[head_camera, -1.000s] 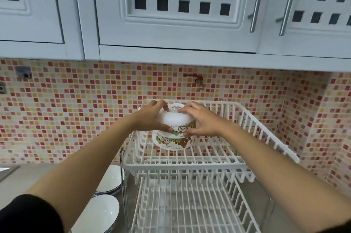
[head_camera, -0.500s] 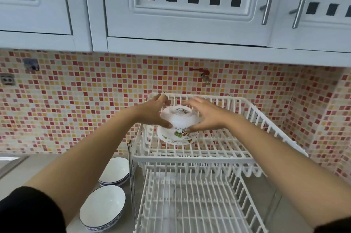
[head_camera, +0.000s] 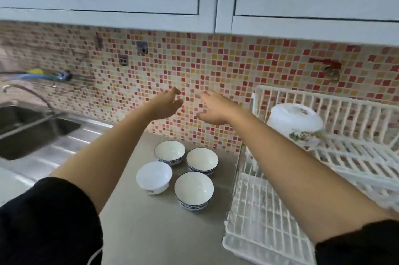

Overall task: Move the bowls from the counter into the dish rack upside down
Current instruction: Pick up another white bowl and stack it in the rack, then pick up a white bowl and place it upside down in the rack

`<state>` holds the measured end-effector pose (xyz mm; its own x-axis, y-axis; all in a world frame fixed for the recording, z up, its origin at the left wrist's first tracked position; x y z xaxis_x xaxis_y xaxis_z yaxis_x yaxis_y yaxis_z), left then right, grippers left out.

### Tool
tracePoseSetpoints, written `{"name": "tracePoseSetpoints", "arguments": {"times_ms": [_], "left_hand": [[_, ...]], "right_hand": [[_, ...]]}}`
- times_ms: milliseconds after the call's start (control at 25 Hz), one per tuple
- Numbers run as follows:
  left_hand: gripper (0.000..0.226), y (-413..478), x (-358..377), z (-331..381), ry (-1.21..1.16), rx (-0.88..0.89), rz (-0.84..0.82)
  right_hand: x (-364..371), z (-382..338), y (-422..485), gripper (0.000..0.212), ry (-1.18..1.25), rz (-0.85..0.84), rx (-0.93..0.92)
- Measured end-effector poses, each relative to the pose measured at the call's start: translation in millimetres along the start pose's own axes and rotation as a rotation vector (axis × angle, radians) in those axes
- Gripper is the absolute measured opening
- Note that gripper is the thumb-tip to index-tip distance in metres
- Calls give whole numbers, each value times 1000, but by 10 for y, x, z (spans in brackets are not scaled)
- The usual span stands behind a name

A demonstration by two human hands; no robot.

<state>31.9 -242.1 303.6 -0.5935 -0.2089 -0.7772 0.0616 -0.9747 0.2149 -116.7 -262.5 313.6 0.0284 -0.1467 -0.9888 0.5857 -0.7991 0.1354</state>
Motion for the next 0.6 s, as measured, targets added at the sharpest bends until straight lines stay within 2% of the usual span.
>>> {"name": "tracePoseSetpoints", "arguments": {"times_ms": [240,440,600], "left_hand": [[52,-362,504,-1392,184,-343,-86],[54,-618,1200,-2283,68,-611,-152],[54,-712,1686,-2674,-41,-740,-79]], "right_hand": [[1466,-568,358,51,137,-194,100],[2462,-691,547,44,150,-249,159],[3073,-795,702,50,122,-292,172]]}}
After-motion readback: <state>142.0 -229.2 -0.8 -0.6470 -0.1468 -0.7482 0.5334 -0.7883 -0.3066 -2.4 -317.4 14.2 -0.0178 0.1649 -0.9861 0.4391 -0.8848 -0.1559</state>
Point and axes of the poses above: each hand's wrist, its own y-axis towards the middle knuckle, its own x-axis out of the palm, z = x × y, the point moved 4 cm from there along y, towards the middle knuckle, and after that the axes turned 11 degrees about -y, right-handed, at the moved point
